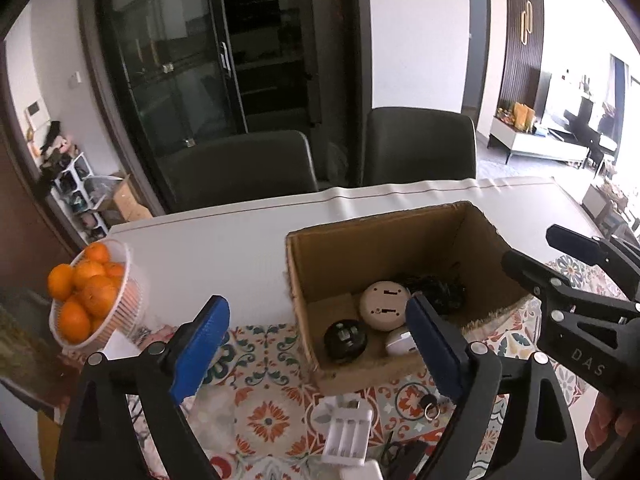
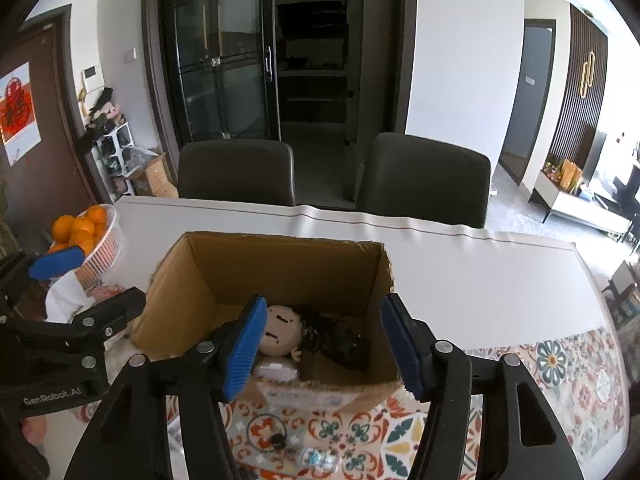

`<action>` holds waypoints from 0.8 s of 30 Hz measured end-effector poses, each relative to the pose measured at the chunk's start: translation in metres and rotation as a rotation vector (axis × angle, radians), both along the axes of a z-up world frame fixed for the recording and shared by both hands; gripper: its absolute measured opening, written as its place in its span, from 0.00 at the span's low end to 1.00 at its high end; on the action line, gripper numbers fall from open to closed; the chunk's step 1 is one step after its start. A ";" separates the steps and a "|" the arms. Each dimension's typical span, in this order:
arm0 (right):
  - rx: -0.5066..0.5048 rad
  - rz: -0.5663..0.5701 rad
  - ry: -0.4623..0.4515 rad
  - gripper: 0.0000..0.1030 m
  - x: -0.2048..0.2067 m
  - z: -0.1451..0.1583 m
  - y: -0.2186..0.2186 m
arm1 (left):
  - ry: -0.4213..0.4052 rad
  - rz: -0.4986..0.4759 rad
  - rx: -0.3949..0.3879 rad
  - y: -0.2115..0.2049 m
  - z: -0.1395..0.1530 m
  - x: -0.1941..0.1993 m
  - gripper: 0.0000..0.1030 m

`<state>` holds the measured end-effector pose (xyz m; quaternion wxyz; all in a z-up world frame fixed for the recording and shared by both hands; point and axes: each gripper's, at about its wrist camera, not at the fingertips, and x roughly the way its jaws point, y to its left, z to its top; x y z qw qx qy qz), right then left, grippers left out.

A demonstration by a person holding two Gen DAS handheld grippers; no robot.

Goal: Organize rigid objects
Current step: 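Open both grippers inside the box and withdraw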

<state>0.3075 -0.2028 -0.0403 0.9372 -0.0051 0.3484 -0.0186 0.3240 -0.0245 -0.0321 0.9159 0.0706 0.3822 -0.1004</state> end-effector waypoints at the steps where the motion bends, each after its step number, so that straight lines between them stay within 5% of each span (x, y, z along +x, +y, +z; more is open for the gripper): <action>1: -0.001 0.001 -0.004 0.62 -0.004 0.001 0.002 | -0.004 0.004 -0.004 0.003 0.002 -0.005 0.92; 14: -0.010 0.032 -0.015 0.78 -0.058 -0.001 0.029 | -0.026 0.070 0.000 0.027 -0.004 -0.059 0.97; 24: -0.032 0.088 0.050 0.80 -0.080 -0.027 0.042 | 0.032 0.129 0.030 0.038 -0.035 -0.092 0.98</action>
